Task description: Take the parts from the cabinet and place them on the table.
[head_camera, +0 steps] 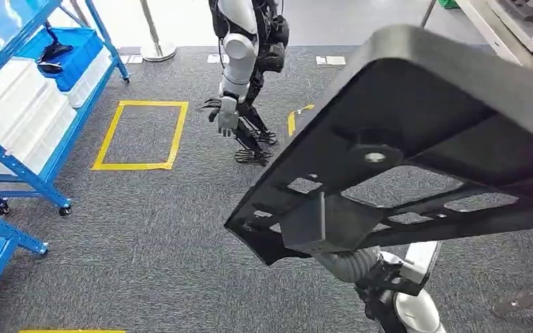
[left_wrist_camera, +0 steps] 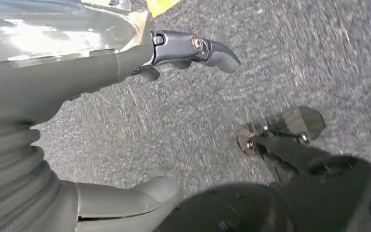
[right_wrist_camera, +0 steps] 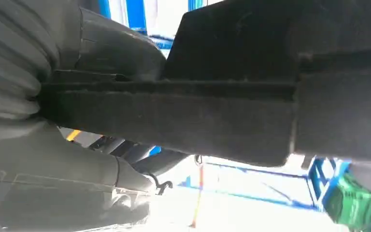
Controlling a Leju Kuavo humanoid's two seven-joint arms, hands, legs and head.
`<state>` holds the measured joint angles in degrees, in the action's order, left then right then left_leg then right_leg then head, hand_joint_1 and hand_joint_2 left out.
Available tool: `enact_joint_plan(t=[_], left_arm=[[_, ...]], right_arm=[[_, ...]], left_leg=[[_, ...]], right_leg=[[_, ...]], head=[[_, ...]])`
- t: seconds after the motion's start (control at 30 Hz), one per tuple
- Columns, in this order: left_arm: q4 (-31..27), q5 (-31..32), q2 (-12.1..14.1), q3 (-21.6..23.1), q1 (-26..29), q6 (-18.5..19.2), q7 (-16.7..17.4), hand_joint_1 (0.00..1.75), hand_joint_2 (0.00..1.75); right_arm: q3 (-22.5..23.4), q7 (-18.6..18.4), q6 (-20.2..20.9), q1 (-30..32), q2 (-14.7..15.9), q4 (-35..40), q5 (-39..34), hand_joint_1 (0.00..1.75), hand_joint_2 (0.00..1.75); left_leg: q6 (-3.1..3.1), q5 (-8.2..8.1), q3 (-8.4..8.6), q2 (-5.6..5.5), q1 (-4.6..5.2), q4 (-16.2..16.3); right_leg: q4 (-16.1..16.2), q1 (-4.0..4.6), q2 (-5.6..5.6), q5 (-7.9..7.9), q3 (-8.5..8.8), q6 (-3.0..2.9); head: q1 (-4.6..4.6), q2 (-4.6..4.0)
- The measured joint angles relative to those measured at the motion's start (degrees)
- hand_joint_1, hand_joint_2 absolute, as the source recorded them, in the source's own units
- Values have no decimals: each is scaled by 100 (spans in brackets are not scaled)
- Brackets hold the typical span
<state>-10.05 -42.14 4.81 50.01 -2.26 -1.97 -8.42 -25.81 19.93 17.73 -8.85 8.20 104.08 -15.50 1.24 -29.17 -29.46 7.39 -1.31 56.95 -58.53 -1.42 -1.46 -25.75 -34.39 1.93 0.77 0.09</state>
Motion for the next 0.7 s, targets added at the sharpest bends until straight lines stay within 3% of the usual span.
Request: enact_joint_plan(t=[0.03,0.07,0.1,0.13,0.17,0.2,0.5,0.53,0.57,0.6,0.63,0.67,0.7], left_arm=[[-2,9,6,0,-13,-4,-2,0,175],[-2,13,-5,0,-13,-4,-2,0,175],[-2,15,-14,0,-12,-4,-2,0,175],[-2,15,-16,0,-7,-7,-2,0,175],[0,15,-13,0,8,-7,-2,0,175],[0,15,-16,0,11,-7,-2,0,175],[0,15,-16,0,13,-7,-2,0,175],[0,26,-16,0,13,-7,-2,0,175],[0,31,-16,0,13,-7,-2,0,175],[0,50,-5,2,11,-7,-4,0,175],[7,76,-3,22,-4,-9,-11,0,175],[7,92,-11,44,-28,-22,-15,0,175],[7,122,-9,70,-20,-20,-15,0,175]], right_arm=[[15,-2,0,20,-2,39,20,175,175],[35,2,0,8,-2,68,26,175,175],[44,0,0,-1,-11,72,31,175,175],[48,0,0,7,-13,74,42,175,175],[52,-2,0,25,-13,74,44,175,175],[59,-2,-2,36,-11,74,44,175,175],[61,-2,0,37,-11,74,46,175,175],[63,-4,-11,34,-11,81,61,175,175],[65,-4,-13,32,-11,83,68,175,175],[68,-2,-26,34,-11,98,98,175,175],[85,13,-81,51,-4,131,114,175,175],[138,33,-109,90,13,205,146,175,175],[159,33,-109,129,13,221,160,175,175]], left_leg=[[12,-108,-19,-238,-38,109],[-6,-342,-171,-509,-41,460],[-14,-554,-365,-636,-32,866],[-16,-792,-655,-714,-26,1429],[-29,-899,-895,-739,-25,1845],[-49,-845,-985,-744,-20,1940],[-61,-780,-987,-746,-19,1903],[-136,-268,-729,-792,-6,1229],[-156,-125,-613,-821,1,974],[-205,170,-362,-1107,12,389],[-211,100,-278,-1150,61,161],[-333,204,-166,-874,44,-40],[-342,194,-167,-629,55,-39]], right_leg=[[9,-39,62,3,-1,-31],[9,-36,105,3,-1,-96],[9,-19,155,-4,1,-128],[9,9,224,-1,0,-159],[8,39,307,-6,0,-168],[7,62,384,-7,5,-169],[6,71,418,-7,9,-169],[5,89,579,-7,43,-168],[5,91,618,-7,56,-167],[6,78,698,-8,59,-166],[6,66,908,38,-41,-86],[-351,104,351,-150,-272,-44],[-1555,57,226,-597,-898,-36]], head=[[-15,0],[-26,-2],[-35,0],[-40,0],[-40,-2],[-35,0],[-35,0],[-37,0],[-35,0],[-37,0],[-31,0],[-2,-2],[0,0]])
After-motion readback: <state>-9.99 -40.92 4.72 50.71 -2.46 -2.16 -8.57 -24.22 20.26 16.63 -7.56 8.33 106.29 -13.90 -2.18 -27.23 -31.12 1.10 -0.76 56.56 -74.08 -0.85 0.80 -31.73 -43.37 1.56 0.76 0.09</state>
